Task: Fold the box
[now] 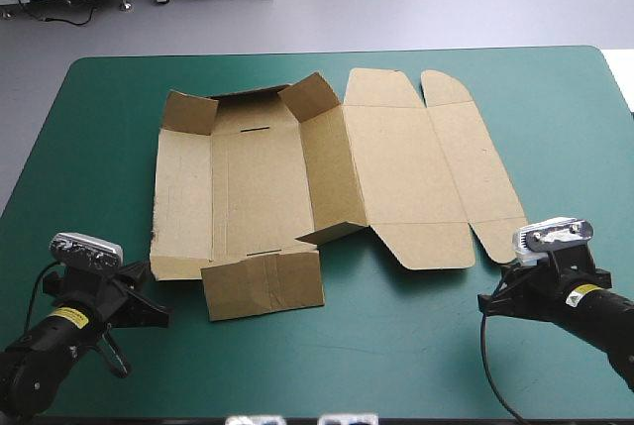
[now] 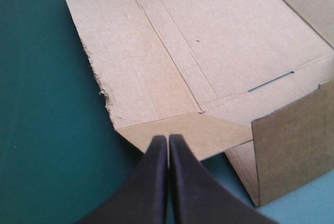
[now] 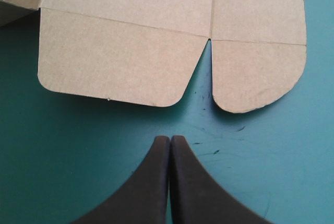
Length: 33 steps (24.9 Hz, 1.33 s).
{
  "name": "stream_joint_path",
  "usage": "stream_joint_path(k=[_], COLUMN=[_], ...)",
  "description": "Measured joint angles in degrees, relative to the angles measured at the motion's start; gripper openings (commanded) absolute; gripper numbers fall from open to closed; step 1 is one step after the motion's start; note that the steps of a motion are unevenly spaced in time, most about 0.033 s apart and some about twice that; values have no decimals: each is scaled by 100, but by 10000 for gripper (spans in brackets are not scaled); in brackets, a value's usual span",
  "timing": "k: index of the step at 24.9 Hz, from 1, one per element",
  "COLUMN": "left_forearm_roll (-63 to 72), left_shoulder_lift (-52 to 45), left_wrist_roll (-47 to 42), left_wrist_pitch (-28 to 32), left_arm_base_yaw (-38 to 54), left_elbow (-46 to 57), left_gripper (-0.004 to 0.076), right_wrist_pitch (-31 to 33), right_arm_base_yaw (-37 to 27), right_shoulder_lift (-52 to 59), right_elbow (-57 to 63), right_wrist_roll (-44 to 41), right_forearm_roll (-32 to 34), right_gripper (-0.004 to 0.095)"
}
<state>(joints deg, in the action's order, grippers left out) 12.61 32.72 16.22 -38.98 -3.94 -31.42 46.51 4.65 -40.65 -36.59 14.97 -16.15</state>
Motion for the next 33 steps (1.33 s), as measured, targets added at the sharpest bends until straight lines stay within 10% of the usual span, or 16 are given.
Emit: stream_joint_path(k=[27, 33], left_forearm_roll=[238, 479], left_shoulder_lift=[79, 1288], left_wrist_roll=[-607, -1001], left_wrist_pitch=[-634, -807], left_arm_base_yaw=[0, 0], left_elbow=[-16, -1241], left_gripper=[4, 368], right_wrist_pitch=[291, 327], right_arm_base_yaw=[0, 4], right_shoulder_lift=[-6, -661], right_elbow=[0, -266], right_wrist_roll=[67, -140], right_forearm_roll=[0, 5], right_gripper=[-6, -6])
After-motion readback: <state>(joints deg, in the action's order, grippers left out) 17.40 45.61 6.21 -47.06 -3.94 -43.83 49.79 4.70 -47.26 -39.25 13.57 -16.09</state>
